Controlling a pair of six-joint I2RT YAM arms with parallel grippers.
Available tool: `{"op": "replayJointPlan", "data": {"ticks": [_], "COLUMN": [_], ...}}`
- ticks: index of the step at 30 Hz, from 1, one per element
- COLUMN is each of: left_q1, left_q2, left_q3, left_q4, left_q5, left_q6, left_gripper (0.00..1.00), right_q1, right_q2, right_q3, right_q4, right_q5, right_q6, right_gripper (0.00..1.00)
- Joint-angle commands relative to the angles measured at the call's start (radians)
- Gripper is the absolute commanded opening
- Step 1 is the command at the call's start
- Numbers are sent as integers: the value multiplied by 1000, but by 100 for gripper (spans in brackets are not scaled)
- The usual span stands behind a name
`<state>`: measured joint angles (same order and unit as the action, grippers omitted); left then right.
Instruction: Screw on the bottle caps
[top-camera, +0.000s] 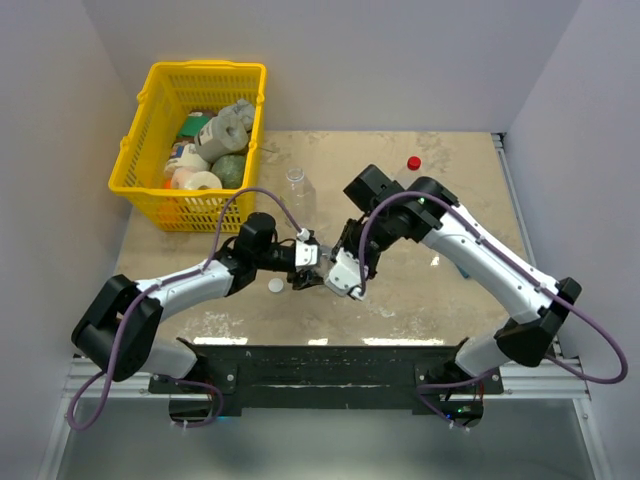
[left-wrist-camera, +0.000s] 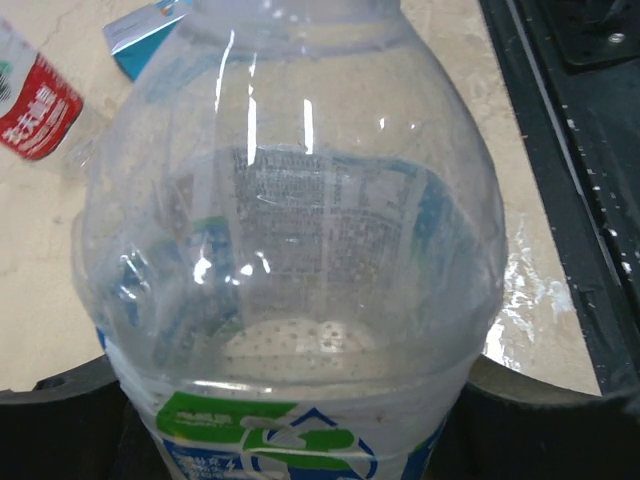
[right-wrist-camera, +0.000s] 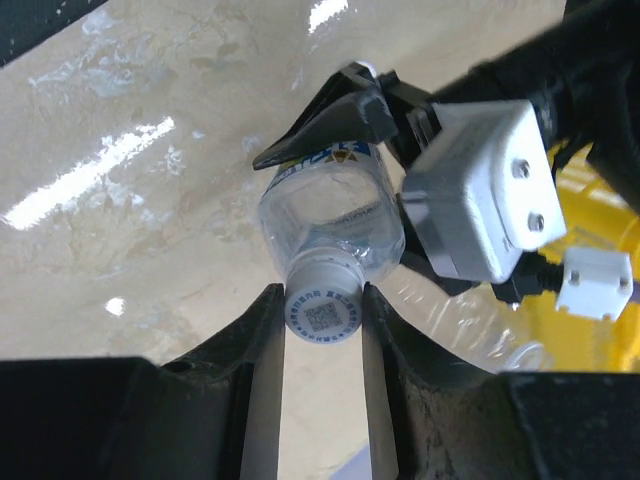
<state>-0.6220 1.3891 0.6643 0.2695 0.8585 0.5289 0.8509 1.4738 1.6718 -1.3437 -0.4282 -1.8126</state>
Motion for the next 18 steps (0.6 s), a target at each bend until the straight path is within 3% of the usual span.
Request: {"op": "replayJointPlan", "data": {"ticks": [1,2,10,14,18], "left_q1": [4,4,2,-10,-16], "left_q2": [-42,-50,-127,-134,-114], "left_q3": [-12,-40,-138,-134,-108], "left_q4": [178,242,525,580,582], "left_q5": [-157,-186,-422,-548,-677], "left_q6": [-55,-81,-283,-385,-455], "left_gripper": [0,0,0,0,0], "right_q1": [0,-7,-114,-179,-204], "right_q2": [109,152,240,273,269], "right_q3": [94,106,129,129,112], "right_q4": [-72,-72,44,106,159], "right_q5": [9,3,-66,-76,-125], "right_q6": [365,503,1141,1367,1519], "right_gripper": [15,15,7,0,0]}}
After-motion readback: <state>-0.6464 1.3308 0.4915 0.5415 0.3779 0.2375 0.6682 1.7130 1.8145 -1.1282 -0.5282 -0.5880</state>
